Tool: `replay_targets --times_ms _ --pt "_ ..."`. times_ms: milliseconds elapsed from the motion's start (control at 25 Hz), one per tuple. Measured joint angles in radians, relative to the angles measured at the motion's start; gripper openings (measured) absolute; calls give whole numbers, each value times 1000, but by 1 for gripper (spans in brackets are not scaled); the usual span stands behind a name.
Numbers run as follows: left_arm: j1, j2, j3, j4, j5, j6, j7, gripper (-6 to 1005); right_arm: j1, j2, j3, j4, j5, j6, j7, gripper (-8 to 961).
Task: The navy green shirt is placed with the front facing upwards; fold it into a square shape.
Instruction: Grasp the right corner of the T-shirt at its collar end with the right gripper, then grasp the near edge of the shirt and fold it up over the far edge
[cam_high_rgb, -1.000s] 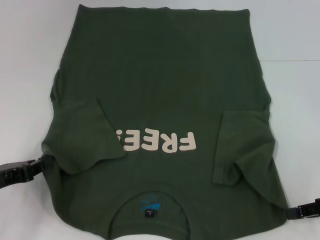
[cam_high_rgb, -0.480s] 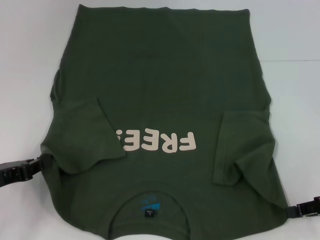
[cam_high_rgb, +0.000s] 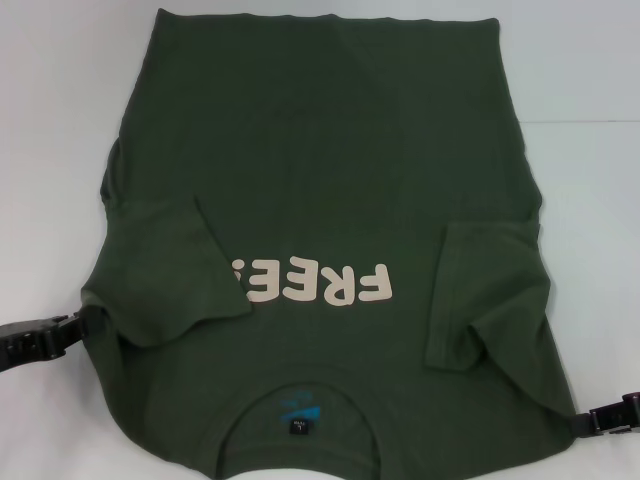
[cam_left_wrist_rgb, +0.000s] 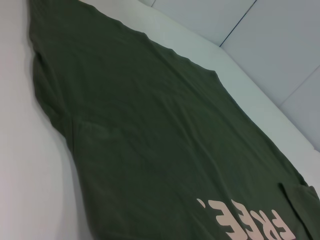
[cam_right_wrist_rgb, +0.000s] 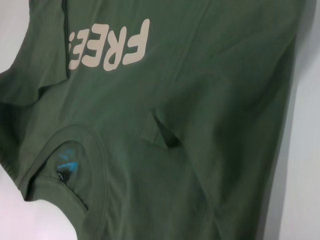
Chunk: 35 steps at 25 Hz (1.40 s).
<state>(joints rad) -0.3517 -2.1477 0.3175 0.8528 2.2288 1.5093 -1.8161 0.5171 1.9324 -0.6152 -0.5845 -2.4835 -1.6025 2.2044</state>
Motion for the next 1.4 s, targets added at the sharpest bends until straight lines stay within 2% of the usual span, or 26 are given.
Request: replay_targets --times_ms 400,600,800,1000,1240,1400 --pt "-1 1 0 0 0 0 -1 20 5 1 -10 -8 0 -1 6 152" --pt "-1 1 0 0 -2 0 -1 21 5 -1 -11 -9 -8 -1 12 12" --pt "-1 3 0 0 -9 1 -4 21 3 0 -6 -9 -8 -1 -2 12" --pt "1 9 -16 3 -28 47 -12 21 -12 9 64 -9 -1 -4 -73 12" --pt "2 22 -117 2 -33 170 -19 20 -56 22 168 -2 25 -23 -202 12" --pt "15 23 -145 8 -35 200 -32 21 -103 31 201 0 70 -40 -279 12"
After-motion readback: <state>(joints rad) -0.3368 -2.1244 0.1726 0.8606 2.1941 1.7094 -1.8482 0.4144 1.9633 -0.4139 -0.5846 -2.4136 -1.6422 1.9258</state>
